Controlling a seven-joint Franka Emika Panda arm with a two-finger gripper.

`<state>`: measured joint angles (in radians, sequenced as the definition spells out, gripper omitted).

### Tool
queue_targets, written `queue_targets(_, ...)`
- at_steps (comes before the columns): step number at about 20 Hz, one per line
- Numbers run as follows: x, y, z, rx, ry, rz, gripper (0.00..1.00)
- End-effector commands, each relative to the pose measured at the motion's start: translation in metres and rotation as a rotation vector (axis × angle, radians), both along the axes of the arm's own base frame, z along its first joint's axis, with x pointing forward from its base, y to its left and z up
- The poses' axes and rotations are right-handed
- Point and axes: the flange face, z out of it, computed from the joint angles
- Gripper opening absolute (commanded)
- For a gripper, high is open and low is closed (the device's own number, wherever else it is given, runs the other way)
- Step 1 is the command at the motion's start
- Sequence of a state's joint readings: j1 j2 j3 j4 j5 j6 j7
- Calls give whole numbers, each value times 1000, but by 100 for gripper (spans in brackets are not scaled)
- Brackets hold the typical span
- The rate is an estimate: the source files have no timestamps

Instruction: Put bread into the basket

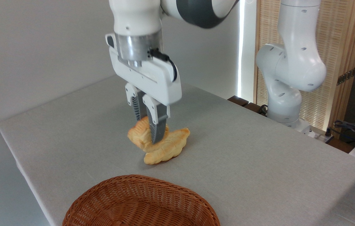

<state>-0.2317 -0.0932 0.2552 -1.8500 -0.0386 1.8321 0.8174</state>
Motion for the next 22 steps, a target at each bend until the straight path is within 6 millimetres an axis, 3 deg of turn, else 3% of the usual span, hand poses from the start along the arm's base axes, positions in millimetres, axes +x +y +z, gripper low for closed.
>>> queue_targets(1, 14, 5, 5, -3, -67, 33, 45)
queue_targets(4, 29, 2, 0, 2, -147, 52, 49)
queue_targets(5, 34, 2, -4, 7, -172, 51, 54)
queue_targets(6, 38, 2, -7, 11, -200, 52, 71)
queue_targets(7, 42, 2, -8, 15, -225, 56, 94)
queue_targets(8, 45, 1, -12, 18, -227, 57, 100)
queue_targets(13, 48, 1, -20, 22, -217, 57, 100)
queue_targets(22, 42, -3, -16, 14, -185, 57, 100)
